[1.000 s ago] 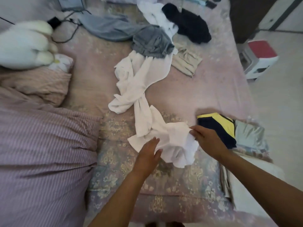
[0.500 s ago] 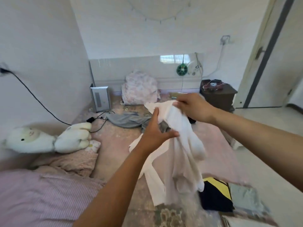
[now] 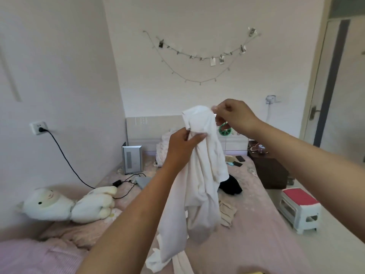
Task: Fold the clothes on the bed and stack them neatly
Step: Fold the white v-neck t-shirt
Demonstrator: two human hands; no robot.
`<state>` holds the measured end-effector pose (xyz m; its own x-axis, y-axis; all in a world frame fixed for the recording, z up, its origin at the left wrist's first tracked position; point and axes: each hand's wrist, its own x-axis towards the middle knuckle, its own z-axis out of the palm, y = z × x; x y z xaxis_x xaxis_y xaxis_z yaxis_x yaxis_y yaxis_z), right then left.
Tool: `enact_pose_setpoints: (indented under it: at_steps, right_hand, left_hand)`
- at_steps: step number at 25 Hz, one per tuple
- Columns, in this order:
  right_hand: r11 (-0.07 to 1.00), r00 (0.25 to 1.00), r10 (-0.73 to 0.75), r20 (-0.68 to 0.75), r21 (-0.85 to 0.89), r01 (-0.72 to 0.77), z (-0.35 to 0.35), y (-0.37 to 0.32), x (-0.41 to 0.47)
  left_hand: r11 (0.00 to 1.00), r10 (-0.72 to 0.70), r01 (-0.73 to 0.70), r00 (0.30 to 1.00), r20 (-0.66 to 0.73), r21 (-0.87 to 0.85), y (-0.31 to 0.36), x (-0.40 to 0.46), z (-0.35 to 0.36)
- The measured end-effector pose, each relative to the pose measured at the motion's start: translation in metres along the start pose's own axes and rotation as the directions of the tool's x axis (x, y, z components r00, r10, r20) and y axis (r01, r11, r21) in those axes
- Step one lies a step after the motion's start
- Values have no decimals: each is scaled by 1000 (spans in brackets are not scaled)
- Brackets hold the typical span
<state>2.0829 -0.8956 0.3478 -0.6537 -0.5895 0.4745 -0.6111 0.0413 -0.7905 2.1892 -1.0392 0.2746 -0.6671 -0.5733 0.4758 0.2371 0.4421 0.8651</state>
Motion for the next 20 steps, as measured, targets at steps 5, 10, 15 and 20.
enact_pose_setpoints:
  at_steps: [5, 10, 15, 20]
  right_hand:
    - [950, 941, 155, 302, 216, -226, -10, 46, -32]
    - [897, 928, 112, 355, 366, -248, 3, 57, -45]
    - [904, 968, 163, 192, 364, -224, -10, 41, -28]
    - [859, 925, 210, 317, 393, -329, -14, 29, -19]
  left_hand:
    - [990, 8, -24, 994, -111, -141, 34, 19, 2]
    - [982, -62, 27, 981, -183, -189, 41, 35, 5]
    - [973, -131, 92, 976, -176, -213, 24, 40, 2]
    - [956, -219, 167, 952, -212, -241, 11, 46, 2]
